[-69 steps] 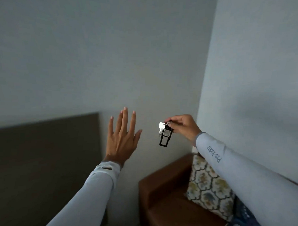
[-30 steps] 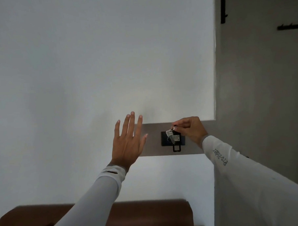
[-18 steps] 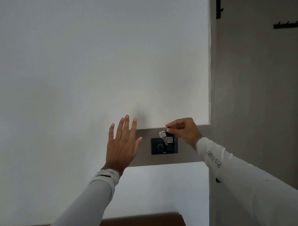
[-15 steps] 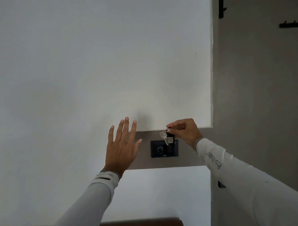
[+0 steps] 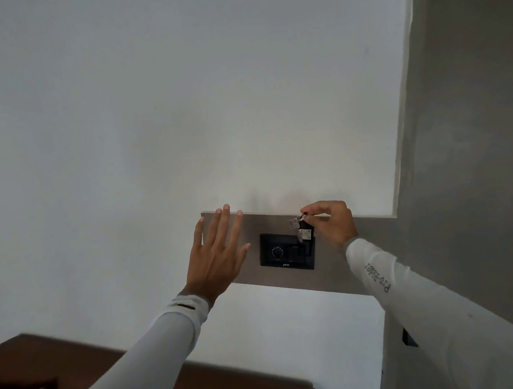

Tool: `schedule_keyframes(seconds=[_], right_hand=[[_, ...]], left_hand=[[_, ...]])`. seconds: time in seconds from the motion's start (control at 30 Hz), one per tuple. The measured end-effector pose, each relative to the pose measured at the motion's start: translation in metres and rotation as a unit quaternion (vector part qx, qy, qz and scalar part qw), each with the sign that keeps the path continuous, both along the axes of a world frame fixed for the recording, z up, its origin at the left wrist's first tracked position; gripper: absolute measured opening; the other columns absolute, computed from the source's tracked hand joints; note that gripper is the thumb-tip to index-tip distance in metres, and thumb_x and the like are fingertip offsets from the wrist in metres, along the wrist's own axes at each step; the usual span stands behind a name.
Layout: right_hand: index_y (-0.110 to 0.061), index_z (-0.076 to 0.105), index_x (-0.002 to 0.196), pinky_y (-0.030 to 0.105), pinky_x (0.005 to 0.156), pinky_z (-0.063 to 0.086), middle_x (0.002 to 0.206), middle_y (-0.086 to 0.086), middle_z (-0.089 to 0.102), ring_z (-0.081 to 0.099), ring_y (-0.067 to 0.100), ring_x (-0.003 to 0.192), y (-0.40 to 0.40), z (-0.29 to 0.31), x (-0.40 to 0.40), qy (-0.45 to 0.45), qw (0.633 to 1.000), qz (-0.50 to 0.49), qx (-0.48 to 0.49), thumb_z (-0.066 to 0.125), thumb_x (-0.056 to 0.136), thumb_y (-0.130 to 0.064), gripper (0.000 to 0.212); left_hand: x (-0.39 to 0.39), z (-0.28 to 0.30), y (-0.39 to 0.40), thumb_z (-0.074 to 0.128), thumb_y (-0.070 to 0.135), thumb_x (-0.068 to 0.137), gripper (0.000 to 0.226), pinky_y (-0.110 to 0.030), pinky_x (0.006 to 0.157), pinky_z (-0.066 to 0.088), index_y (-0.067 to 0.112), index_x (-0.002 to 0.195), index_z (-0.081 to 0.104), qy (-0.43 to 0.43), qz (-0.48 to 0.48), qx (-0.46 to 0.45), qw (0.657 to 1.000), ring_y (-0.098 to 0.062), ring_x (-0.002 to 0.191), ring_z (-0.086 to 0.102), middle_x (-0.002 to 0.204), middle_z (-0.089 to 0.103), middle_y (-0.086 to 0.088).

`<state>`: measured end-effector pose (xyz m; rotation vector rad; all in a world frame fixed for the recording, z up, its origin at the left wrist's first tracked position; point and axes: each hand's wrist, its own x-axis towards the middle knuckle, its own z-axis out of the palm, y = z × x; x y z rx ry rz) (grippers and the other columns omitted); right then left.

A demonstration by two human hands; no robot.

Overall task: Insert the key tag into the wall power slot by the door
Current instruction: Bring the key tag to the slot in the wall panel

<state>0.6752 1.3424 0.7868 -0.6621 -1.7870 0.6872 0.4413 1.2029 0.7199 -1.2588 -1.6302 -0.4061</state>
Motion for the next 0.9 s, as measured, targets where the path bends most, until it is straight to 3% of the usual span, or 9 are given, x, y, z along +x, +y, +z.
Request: schedule_keyframes(seconds=[0.23,0.37,0.47,0.67,0.8,0.9], right_hand=[[-0.005,0.078,0.094,0.031,0.093,0.057,0.093,0.013,0.078,0.073,0.018,0.086,0.039,-0.015,-0.012,0.033,0.999,0.007,-0.011,0.070,0.083,0.003,0.016],[-0.008,0.078,0.094,0.021,0.086,0.056,0.092,0.010,0.078,0.073,0.016,0.088,0.059,-0.014,-0.022,0.020,0.999,0.009,0.024,0.071,0.082,0.000,0.016],[-0.009,0.078,0.094,0.009,0.078,0.053,0.087,0.004,0.077,0.070,0.002,0.080,0.069,-0.022,-0.030,0.002,0.999,0.013,0.050,0.071,0.083,0.001,0.016],[-0.015,0.076,0.095,0.009,0.075,0.052,0.086,-0.001,0.074,0.068,-0.008,0.078,0.084,-0.049,-0.034,-0.027,0.999,0.003,0.047,0.073,0.082,-0.001,0.020],[-0.011,0.075,0.105,0.023,0.085,0.056,0.096,0.007,0.077,0.072,0.008,0.090,0.084,-0.056,-0.040,-0.062,0.996,-0.008,0.067,0.073,0.084,-0.005,0.022],[-0.005,0.072,0.112,0.019,0.092,0.049,0.105,0.011,0.073,0.069,0.023,0.097,0.078,-0.061,-0.043,-0.129,0.959,-0.066,0.242,0.071,0.086,-0.010,0.026]], left_hand=[[-0.007,-0.002,0.051,0.047,0.046,0.105,0.064,-0.060,0.117,0.044,0.008,0.157,0.044,-0.006,-0.012,-0.001,1.000,-0.038,0.148,0.047,0.163,0.045,-0.023],[-0.015,0.003,0.085,0.043,0.045,0.106,0.063,-0.062,0.116,0.044,0.007,0.157,0.044,-0.017,-0.031,0.001,0.999,-0.039,0.149,0.046,0.163,0.044,-0.024],[-0.022,0.006,0.107,0.043,0.046,0.108,0.064,-0.062,0.119,0.040,0.008,0.160,0.037,-0.024,-0.037,-0.002,0.999,-0.038,0.152,0.040,0.167,0.038,-0.023],[-0.031,-0.002,0.132,0.034,0.046,0.110,0.064,-0.061,0.121,0.038,0.009,0.163,0.031,-0.035,-0.059,-0.009,0.998,-0.038,0.154,0.038,0.169,0.035,-0.022],[-0.039,-0.012,0.137,0.037,0.044,0.110,0.063,-0.061,0.121,0.039,0.010,0.163,0.030,-0.046,-0.068,-0.023,0.996,-0.039,0.152,0.040,0.168,0.035,-0.023],[-0.043,-0.021,0.139,0.039,0.042,0.110,0.063,-0.060,0.120,0.039,0.011,0.164,0.028,-0.063,-0.079,-0.028,0.994,-0.038,0.155,0.035,0.170,0.032,-0.022]])
